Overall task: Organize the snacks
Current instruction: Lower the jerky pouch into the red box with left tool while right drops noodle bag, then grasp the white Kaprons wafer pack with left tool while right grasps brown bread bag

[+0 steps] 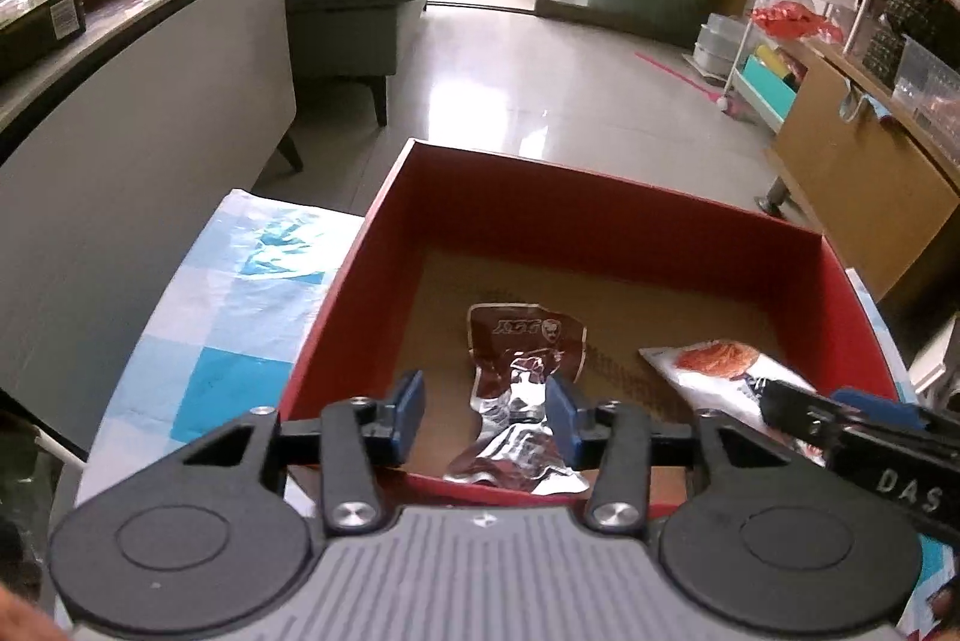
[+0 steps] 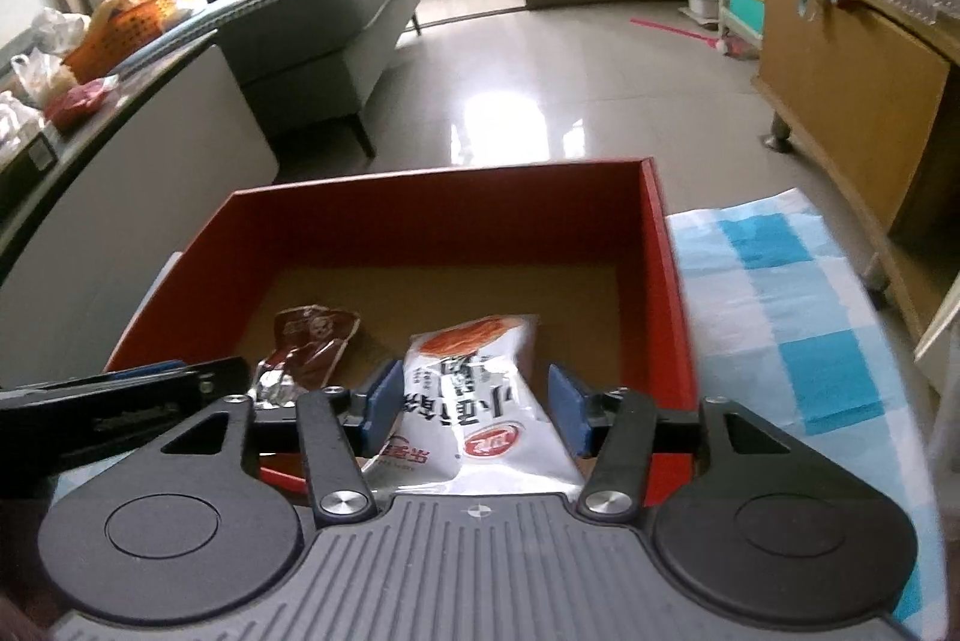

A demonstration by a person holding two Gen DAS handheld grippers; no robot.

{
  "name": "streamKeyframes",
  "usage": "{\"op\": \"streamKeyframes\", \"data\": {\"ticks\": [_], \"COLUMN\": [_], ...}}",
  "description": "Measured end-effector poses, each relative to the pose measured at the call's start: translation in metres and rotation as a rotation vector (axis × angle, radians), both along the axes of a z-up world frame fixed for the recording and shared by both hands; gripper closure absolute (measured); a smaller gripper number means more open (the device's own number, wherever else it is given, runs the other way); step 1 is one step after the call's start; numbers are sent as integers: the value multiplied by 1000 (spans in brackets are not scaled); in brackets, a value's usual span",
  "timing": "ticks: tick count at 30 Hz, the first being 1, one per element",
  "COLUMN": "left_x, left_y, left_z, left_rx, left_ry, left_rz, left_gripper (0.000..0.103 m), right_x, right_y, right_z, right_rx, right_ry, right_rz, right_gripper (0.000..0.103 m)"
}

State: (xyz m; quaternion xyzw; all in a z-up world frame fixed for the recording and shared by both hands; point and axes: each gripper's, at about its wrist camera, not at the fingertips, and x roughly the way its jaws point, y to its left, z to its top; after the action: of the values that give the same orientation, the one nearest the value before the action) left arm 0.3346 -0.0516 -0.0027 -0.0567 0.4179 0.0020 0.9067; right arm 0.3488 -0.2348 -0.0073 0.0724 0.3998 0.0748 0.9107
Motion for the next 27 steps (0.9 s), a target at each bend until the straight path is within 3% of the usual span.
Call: {"op": "streamKeyframes", "data": {"ticks": [2, 6, 20, 23, 27], "left_x": [-2, -7, -42, -51, -67], "left_y": [-1, -5, -2, 4, 8], "left_z": [-1, -1, 7, 10, 22], "left_rx": [53, 87, 28, -29, -42], "left_ry": [7, 34, 144, 144, 117], "left_rz": [6, -20, -63, -55, -40], "left_gripper": [60, 59, 59, 59, 59], "right_x": [0, -1, -29, -38, -52], "right_y": [-3, -7, -8, -9, -11], "right_z": [-2, -7, -3, 2, 21], "right_rx": [-12, 2, -32, -28, -11], "right_ry": [9, 39, 131, 112, 60], "right_rz": [-8, -15, -1, 4, 7], "right_gripper": [34, 34, 31, 30, 31]}}
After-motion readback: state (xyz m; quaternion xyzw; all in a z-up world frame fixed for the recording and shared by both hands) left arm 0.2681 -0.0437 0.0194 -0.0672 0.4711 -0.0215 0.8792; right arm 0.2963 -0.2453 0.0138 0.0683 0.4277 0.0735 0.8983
